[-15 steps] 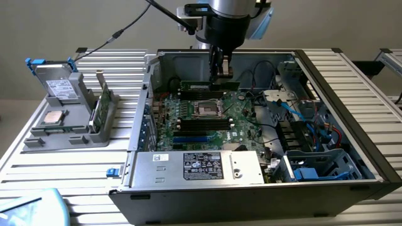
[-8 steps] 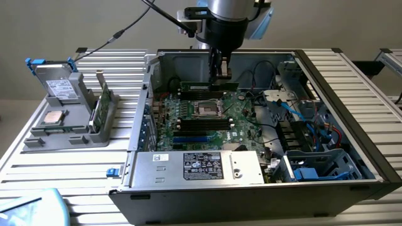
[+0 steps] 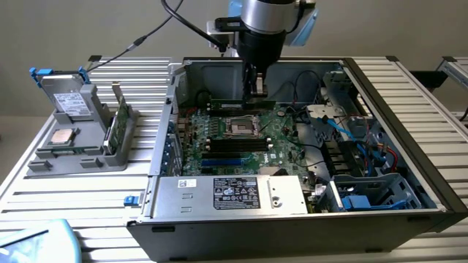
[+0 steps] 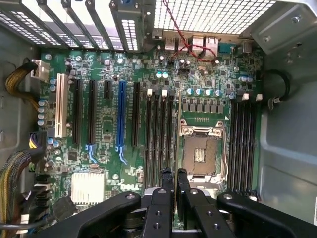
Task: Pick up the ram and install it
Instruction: 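Insert the ram into the slot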
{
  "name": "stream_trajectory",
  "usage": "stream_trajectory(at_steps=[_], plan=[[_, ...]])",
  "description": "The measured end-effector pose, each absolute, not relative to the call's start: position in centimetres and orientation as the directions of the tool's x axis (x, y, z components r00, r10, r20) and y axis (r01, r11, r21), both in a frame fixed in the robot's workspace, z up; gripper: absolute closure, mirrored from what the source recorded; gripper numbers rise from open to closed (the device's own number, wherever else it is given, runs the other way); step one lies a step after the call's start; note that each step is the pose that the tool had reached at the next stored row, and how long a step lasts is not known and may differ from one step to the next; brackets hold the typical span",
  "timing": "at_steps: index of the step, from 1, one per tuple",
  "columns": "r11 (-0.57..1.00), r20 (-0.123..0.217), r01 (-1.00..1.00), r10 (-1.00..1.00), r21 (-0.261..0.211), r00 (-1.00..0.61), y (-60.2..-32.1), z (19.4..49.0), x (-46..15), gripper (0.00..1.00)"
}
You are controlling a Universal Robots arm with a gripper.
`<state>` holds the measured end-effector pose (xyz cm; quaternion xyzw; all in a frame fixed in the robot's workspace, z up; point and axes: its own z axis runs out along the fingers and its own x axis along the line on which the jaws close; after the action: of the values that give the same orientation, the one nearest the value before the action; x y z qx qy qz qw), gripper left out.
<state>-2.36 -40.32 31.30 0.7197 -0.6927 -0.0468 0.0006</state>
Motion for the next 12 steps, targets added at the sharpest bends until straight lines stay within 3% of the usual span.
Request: stream_trajectory(at_steps=[12], plan=[[-0.04, -0.063, -0.997, -0.997, 0.066, 0.036, -40.3, 29.1, -2.7, 0.85]])
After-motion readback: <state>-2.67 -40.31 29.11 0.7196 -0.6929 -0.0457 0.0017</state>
